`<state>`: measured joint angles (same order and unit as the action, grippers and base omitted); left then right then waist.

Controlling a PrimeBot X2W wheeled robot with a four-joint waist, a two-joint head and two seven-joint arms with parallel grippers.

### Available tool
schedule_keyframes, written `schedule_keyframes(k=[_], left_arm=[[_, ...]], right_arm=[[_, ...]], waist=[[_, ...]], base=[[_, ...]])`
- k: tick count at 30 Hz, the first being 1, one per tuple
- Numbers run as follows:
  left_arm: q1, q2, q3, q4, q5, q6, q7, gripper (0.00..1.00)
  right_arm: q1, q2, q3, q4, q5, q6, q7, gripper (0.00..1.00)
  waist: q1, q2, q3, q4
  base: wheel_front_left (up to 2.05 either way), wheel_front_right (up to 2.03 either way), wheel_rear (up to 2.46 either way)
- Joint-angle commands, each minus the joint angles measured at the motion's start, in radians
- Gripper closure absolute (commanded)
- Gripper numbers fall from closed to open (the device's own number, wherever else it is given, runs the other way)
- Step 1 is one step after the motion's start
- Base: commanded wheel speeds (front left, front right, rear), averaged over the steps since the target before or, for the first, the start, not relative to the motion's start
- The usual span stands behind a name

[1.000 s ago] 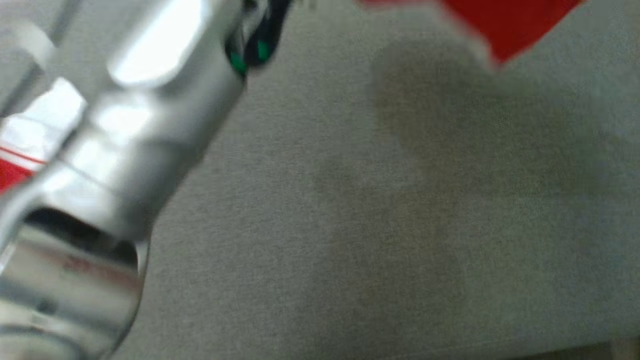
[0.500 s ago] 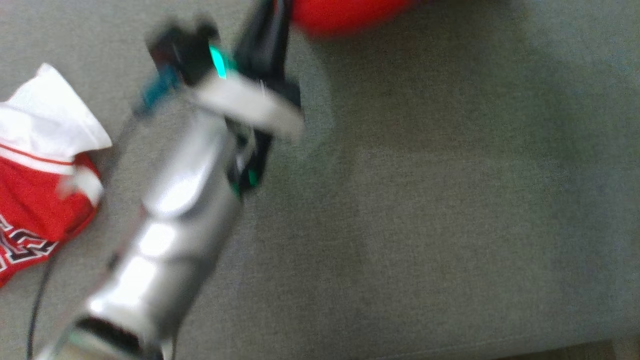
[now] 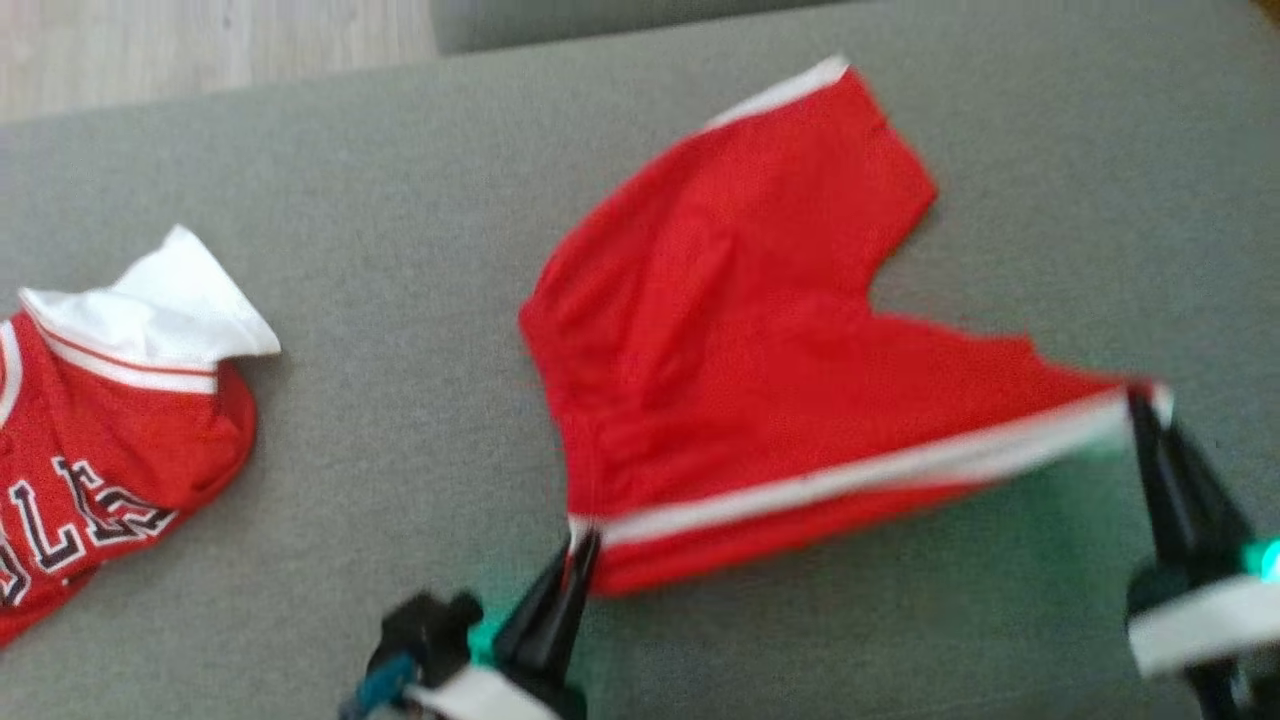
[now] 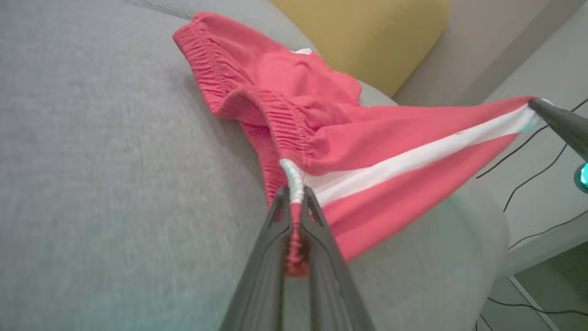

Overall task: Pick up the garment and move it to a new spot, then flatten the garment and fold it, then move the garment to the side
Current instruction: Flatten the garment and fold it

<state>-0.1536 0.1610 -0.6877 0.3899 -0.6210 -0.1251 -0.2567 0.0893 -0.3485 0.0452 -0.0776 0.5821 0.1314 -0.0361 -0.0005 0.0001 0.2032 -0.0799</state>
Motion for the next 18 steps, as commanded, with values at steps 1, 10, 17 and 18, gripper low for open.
schedule_keyframes(k=[1, 10, 17, 18], left_arm=[[0.012, 0.023, 0.028, -0.034, 0.007, -0.001, -0.005, 1.00], [0.097, 0.007, 0.059, -0.206, -0.079, 0.024, 0.024, 1.00], [-0.103, -0.084, 0.098, -0.192, -0.196, 0.027, 0.110, 1.00], [-0.134, -0.091, 0.103, -0.183, -0.208, 0.031, 0.111, 1.00]], right_arm=[[0.051, -0.016, -0.008, -0.080, 0.013, -0.001, 0.031, 1.00], [0.134, 0.022, -0.147, -0.281, -0.013, -0.001, 0.121, 1.00], [-0.107, -0.030, -0.113, -0.109, -0.056, -0.001, 0.124, 1.00], [-0.148, -0.041, -0.101, -0.078, -0.059, -0.001, 0.120, 1.00]], waist=[[0.0005, -0.0001, -0.035, 0.005], [0.0005, -0.0001, -0.041, 0.047], [0.0005, -0.0001, 0.040, 0.104], [0.0005, -0.0001, 0.052, 0.111]], base=[[0.00, 0.00, 0.00], [0.00, 0.00, 0.00], [0.00, 0.00, 0.00], [0.00, 0.00, 0.00]])
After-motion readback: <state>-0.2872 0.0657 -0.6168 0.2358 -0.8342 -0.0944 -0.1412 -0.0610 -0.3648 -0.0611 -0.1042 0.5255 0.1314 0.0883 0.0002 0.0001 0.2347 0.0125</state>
